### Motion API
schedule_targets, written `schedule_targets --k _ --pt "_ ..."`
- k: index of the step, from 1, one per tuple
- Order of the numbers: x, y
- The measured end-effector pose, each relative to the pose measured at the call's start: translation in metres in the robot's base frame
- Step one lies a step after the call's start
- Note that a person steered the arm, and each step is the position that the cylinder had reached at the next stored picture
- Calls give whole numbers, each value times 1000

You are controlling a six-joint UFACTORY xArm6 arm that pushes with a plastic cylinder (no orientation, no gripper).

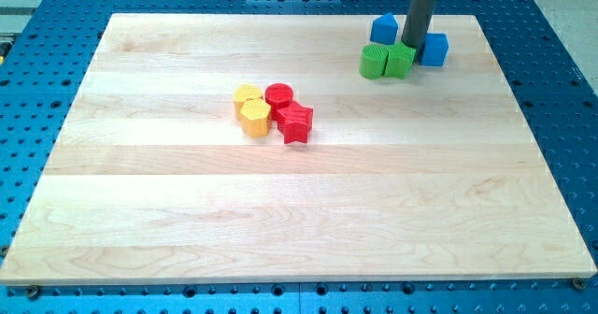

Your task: Push the green star below the cube

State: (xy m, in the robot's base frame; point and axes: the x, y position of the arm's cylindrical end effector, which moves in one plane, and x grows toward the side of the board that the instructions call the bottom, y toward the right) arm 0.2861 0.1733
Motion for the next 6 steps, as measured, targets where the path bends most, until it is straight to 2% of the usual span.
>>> schedule_targets --k 1,2,3,4,5,6 --pt "-35 0" --pt "-25 -16" --pt "20 -40" --pt "72 -13" --pt "67 -33" --pt "79 -24"
